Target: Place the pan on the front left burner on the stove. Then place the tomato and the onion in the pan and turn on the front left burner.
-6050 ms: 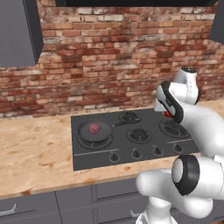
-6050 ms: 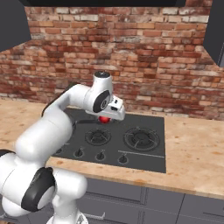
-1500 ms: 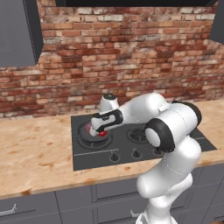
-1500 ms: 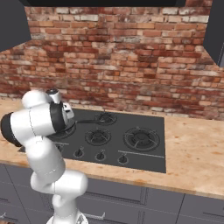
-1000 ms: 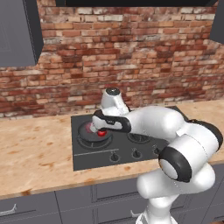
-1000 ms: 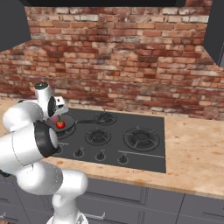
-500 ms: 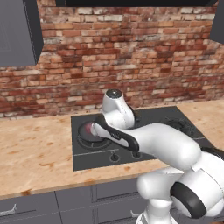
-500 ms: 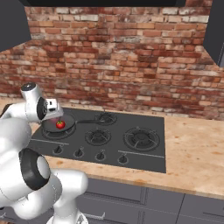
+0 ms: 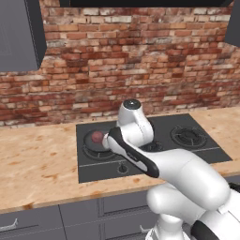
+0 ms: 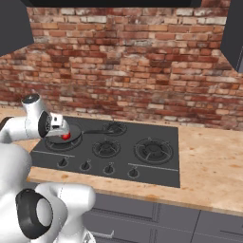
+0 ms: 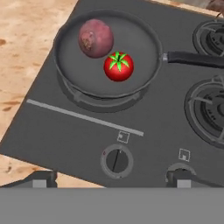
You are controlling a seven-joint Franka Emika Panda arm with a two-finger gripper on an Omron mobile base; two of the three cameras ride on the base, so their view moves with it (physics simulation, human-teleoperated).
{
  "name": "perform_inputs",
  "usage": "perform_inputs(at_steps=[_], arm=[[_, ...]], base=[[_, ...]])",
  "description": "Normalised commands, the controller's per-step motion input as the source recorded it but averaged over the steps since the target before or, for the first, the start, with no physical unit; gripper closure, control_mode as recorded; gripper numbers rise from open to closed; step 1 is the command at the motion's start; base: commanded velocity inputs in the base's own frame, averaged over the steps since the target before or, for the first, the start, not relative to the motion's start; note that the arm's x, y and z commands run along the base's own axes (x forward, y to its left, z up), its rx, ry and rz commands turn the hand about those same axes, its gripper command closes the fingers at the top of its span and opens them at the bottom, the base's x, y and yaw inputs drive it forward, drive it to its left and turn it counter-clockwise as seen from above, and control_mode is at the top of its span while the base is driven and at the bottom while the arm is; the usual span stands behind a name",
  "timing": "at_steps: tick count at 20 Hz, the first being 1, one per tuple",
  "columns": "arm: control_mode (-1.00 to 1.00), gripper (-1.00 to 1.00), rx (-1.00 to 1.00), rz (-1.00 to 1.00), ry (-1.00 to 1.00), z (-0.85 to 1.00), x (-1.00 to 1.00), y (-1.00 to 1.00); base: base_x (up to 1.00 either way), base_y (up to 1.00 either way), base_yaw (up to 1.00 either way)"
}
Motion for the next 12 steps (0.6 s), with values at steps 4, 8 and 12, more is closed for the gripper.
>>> perform_inputs(at_steps=[4, 8, 12], arm=[[-1.00, -1.00, 0.11, -0.04, 0.08, -0.04, -0.11, -0.14], [-1.00, -1.00, 0.01, -0.08, 0.10, -0.14, -0.15, 0.00], [-1.00, -1.00, 0.00, -0.10, 0.11, -0.09, -0.06, 0.00]], base=[[0.00, 0.00, 0.00], [0.00, 0.00, 0.00], [0.00, 0.00, 0.00]])
